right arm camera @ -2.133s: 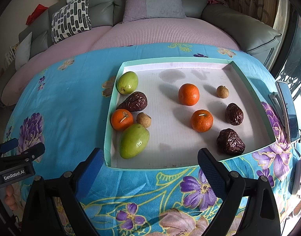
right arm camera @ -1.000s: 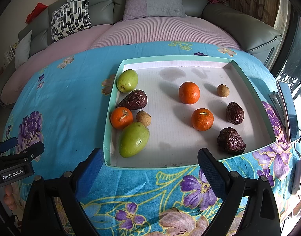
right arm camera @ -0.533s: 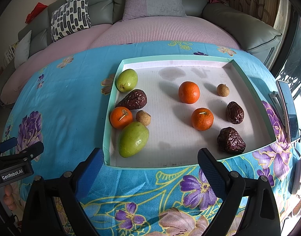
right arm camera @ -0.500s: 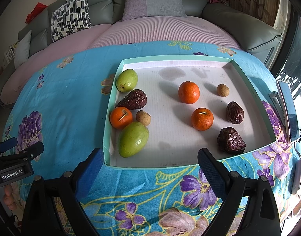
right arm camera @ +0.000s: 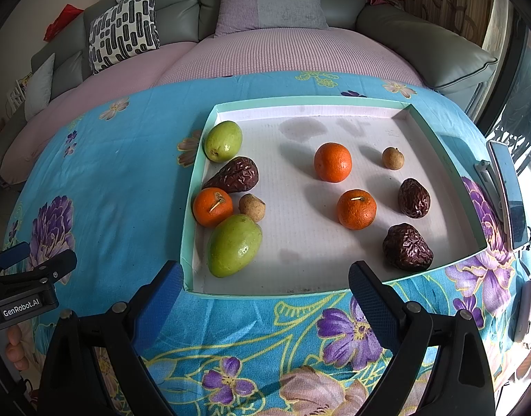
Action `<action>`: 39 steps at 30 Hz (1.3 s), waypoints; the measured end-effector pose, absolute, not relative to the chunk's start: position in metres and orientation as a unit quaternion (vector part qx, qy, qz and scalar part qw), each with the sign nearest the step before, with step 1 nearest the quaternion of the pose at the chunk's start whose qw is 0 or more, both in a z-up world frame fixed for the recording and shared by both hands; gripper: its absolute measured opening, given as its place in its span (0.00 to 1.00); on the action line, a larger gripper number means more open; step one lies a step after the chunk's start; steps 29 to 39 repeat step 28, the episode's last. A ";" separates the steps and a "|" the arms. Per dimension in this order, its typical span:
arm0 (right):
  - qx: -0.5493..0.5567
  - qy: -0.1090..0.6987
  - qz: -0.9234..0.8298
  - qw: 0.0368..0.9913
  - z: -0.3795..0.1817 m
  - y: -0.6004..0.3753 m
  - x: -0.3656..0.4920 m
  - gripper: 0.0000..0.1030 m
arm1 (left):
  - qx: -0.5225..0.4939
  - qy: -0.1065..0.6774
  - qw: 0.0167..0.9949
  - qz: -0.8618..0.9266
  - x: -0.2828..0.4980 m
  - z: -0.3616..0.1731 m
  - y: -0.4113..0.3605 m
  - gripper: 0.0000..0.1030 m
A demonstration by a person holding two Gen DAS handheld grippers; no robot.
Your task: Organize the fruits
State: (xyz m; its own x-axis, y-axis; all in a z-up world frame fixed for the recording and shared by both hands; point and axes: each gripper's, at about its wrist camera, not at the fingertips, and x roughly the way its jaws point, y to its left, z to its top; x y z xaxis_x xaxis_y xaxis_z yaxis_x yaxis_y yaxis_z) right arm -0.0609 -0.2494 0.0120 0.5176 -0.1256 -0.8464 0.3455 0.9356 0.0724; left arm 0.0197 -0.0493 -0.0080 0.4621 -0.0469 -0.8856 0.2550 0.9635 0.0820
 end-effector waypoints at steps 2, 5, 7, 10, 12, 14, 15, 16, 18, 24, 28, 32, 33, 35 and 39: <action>0.117 0.472 -0.137 0.863 0.012 -0.249 -0.061 0.94 | 0.101 0.511 0.849 -0.089 0.020 -0.008 -0.049 1.00; 0.117 0.472 -0.138 0.863 0.012 -0.250 -0.061 0.94 | 0.102 0.511 0.849 -0.089 0.020 -0.008 -0.049 1.00; 0.117 0.472 -0.137 0.863 0.012 -0.250 -0.061 0.94 | 0.101 0.512 0.849 -0.089 0.020 -0.008 -0.049 1.00; 0.117 0.472 -0.138 0.863 0.012 -0.250 -0.061 0.94 | 0.101 0.512 0.849 -0.089 0.018 -0.008 -0.050 1.00; 0.117 0.472 -0.138 0.863 0.011 -0.250 -0.062 0.94 | 0.101 0.512 0.849 -0.089 0.018 -0.008 -0.050 1.00; 0.117 0.472 -0.138 0.863 0.011 -0.250 -0.061 0.94 | 0.101 0.512 0.849 -0.089 0.018 -0.008 -0.050 1.00; 0.117 0.472 -0.138 0.863 0.011 -0.250 -0.061 0.94 | 0.101 0.512 0.849 -0.089 0.018 -0.008 -0.050 1.00; 0.117 0.472 -0.137 0.863 0.011 -0.250 -0.061 0.94 | 0.101 0.512 0.849 -0.089 0.018 -0.008 -0.050 1.00; 0.117 0.472 -0.137 0.863 0.011 -0.250 -0.062 0.94 | 0.101 0.512 0.849 -0.089 0.018 -0.008 -0.050 1.00; 0.117 0.473 -0.137 0.863 0.011 -0.251 -0.062 0.94 | 0.103 0.510 0.849 -0.090 0.019 -0.008 -0.050 1.00; 0.117 0.473 -0.138 0.862 0.010 -0.251 -0.062 0.94 | 0.103 0.509 0.849 -0.091 0.019 -0.006 -0.050 1.00; 0.117 0.473 -0.138 0.862 0.010 -0.251 -0.062 0.94 | 0.103 0.509 0.849 -0.091 0.019 -0.006 -0.050 1.00; 0.117 0.473 -0.138 0.862 0.010 -0.251 -0.062 0.94 | 0.103 0.509 0.849 -0.091 0.019 -0.006 -0.050 1.00; 0.117 0.473 -0.138 0.862 0.010 -0.251 -0.062 0.94 | 0.103 0.509 0.849 -0.091 0.019 -0.006 -0.050 1.00; 0.117 0.473 -0.138 0.862 0.010 -0.251 -0.062 0.94 | 0.103 0.509 0.849 -0.091 0.019 -0.006 -0.050 1.00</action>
